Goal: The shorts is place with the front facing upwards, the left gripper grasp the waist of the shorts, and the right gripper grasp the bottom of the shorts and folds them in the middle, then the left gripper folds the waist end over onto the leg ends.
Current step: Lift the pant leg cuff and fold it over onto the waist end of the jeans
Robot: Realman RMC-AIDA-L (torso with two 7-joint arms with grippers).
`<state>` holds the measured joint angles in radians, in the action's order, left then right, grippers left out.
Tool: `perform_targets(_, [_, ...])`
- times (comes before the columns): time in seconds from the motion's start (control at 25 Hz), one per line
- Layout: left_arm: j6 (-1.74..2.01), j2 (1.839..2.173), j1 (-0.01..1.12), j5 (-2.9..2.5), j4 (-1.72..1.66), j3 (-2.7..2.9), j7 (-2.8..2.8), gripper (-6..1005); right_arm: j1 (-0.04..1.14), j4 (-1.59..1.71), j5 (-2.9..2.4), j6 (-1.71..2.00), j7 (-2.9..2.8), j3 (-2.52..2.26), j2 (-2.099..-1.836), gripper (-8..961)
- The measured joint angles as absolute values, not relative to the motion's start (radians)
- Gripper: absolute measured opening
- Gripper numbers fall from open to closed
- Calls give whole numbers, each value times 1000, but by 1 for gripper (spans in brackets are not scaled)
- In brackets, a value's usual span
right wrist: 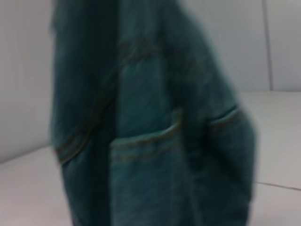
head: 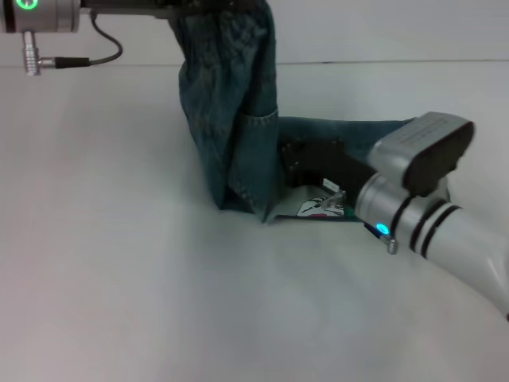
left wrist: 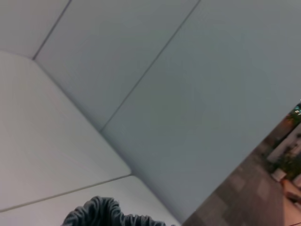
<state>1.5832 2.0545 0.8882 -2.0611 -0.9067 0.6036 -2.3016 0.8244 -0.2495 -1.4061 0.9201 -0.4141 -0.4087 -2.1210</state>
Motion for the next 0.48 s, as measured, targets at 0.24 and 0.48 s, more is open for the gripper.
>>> perform_targets(0.24, [1611,2059,890,-1990,-905,620,-2298,62,883,-308,-1533,837,-310,-292,-2121,-1])
perform_targets(0.48, [1631,2068,883,-1948,-910,655,-2298,63,906,-342,-1765,763,-310,-132,-2121,-1])
